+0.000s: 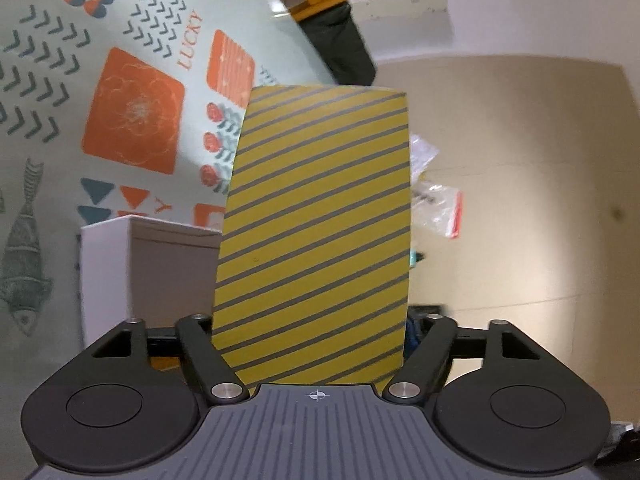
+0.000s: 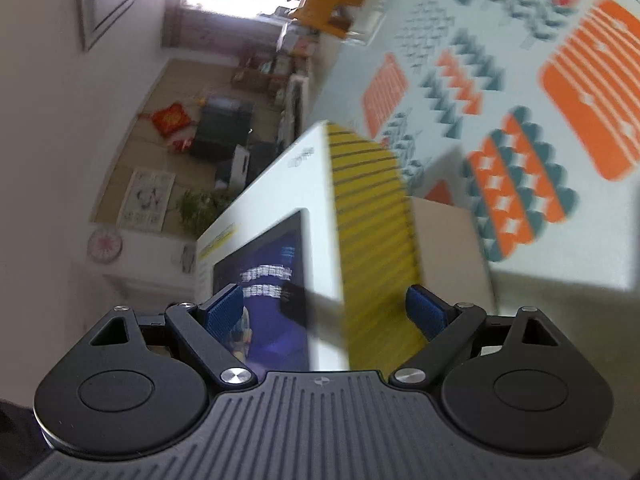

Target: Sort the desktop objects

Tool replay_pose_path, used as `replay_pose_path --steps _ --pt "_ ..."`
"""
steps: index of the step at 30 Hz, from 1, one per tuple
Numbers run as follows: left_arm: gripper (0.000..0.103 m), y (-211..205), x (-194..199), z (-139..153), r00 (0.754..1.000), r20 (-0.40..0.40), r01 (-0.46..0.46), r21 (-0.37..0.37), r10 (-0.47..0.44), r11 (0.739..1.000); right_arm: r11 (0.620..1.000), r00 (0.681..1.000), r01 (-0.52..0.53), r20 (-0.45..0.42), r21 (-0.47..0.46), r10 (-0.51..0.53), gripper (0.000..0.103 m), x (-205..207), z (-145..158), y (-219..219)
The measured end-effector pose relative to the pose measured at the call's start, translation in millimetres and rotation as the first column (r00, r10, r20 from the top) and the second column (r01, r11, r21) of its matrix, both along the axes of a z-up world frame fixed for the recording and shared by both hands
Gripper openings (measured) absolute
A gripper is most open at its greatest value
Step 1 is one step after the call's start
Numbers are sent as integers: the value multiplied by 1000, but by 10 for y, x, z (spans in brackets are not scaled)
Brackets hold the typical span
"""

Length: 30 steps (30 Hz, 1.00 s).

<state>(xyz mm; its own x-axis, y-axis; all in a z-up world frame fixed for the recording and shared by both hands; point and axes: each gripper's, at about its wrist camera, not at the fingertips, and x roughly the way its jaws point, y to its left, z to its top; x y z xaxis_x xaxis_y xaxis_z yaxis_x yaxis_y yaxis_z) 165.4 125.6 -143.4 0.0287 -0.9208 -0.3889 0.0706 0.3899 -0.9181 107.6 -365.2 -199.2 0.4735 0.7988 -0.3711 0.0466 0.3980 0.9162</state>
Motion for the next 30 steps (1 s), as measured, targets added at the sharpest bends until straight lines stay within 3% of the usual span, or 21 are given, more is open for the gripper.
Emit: replay_pose_path --steps 3,7,12,16,20,24,28,30 --pt "80 -28 -17 -10 1000 15 22 42 -23 999 995 998 -37 46 -88 41 103 31 214 87" --pt "80 32 -7 2 1000 11 12 45 -13 999 991 992 -65 101 -121 77 103 21 487 123" --pt "74 95 14 -133 997 -77 -27 -32 25 999 987 992 -53 104 -154 70 103 6 541 160" --pt "69 154 11 -288 977 -199 -99 -106 77 989 999 1000 -3 23 -34 4 103 -18 299 5" --pt "69 171 8 -328 971 -225 -112 -113 84 987 991 996 29 -92 130 -17 103 -121 -21 -159" --pt "69 182 30 -359 964 -254 -109 -120 76 987 968 983 35 -181 247 11 103 -216 -321 -232" --pt "70 222 72 -436 950 -301 -124 -125 82 984 922 978 71 -210 380 11 103 -237 -541 -309" --pt "71 199 103 -457 947 -314 -120 -128 74 984 913 974 67 -227 402 28 103 -214 -623 -314"
